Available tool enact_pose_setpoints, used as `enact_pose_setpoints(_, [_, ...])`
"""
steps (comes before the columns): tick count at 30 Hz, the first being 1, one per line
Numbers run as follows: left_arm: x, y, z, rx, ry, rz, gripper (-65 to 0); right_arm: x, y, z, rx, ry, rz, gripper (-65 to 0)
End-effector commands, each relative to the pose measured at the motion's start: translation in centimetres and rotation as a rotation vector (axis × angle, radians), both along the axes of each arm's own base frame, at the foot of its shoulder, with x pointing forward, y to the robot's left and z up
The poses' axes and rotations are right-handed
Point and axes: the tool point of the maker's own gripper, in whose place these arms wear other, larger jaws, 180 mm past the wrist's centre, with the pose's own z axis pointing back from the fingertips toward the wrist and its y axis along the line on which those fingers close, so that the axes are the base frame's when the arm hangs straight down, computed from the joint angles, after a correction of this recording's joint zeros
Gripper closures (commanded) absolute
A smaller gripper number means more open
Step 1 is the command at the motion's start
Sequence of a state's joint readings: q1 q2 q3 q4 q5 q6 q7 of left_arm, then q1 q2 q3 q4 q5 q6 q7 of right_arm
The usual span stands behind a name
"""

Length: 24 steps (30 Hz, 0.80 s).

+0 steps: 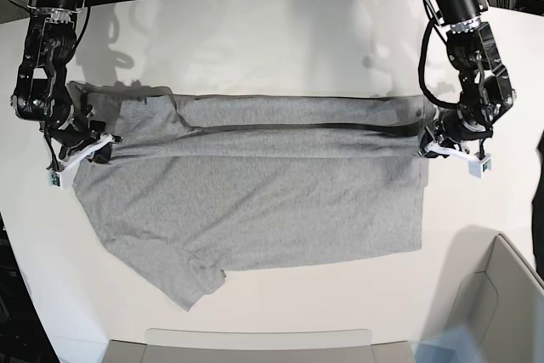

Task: Fold the T-shirt properly
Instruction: 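Lift the shoulder edge and fold it over toward the hem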

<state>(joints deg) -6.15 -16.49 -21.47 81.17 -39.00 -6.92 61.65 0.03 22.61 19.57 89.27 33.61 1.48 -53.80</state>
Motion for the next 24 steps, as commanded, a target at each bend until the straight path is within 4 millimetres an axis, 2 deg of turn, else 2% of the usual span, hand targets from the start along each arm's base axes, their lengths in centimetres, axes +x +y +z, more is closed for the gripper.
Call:
enact_pose_setpoints(1, [1.7,0.9,2.0,0.022,-0.065,0.011,0.0,1.1,-0.4,1.1,-0.028,-0.053,0.01,0.0])
enact_pose_setpoints(5, [2.3,1.4,1.1,0.008,-0.064,0.042,0.0,2.2,0.7,-0.5,-0.051,-0.055,0.058,0.0])
enact_pose_setpoints(8, [2.2,1.8,0.1,0.003,-0.053,0.068,0.0,3.3,1.2,-0.8,-0.052,-0.058,0.073,0.0])
enact_pose_setpoints(12, [2.0,2.4,-0.1,0.037,-0.042,0.07,0.0,5.1,0.8,0.6,-0.099,-0.113,0.07,0.0])
enact_pose_setpoints(15, [2.9,2.7,0.7,0.053,-0.07,0.079,0.0,6.7,0.3,2.2,-0.155,-0.153,0.067,0.0])
enact_pose_setpoints(19, [3.3,2.9,1.0,0.06,-0.086,0.085,0.0,7.8,0.2,1.5,-0.153,-0.126,0.063,0.0])
enact_pose_setpoints(22, [3.5,2.0,0.8,0.067,-0.079,0.052,0.0,8.1,-0.3,1.0,-0.145,-0.107,0.046,0.0])
enact_pose_setpoints(23, [3.5,1.7,0.7,0.068,-0.076,0.042,-1.2,8.1,-0.3,1.0,-0.145,-0.107,0.046,-0.1])
enact_pose_setpoints(24, [3.6,1.7,0.7,0.072,-0.077,0.038,-6.2,8.1,-0.2,1.1,-0.144,-0.11,0.048,-3.9])
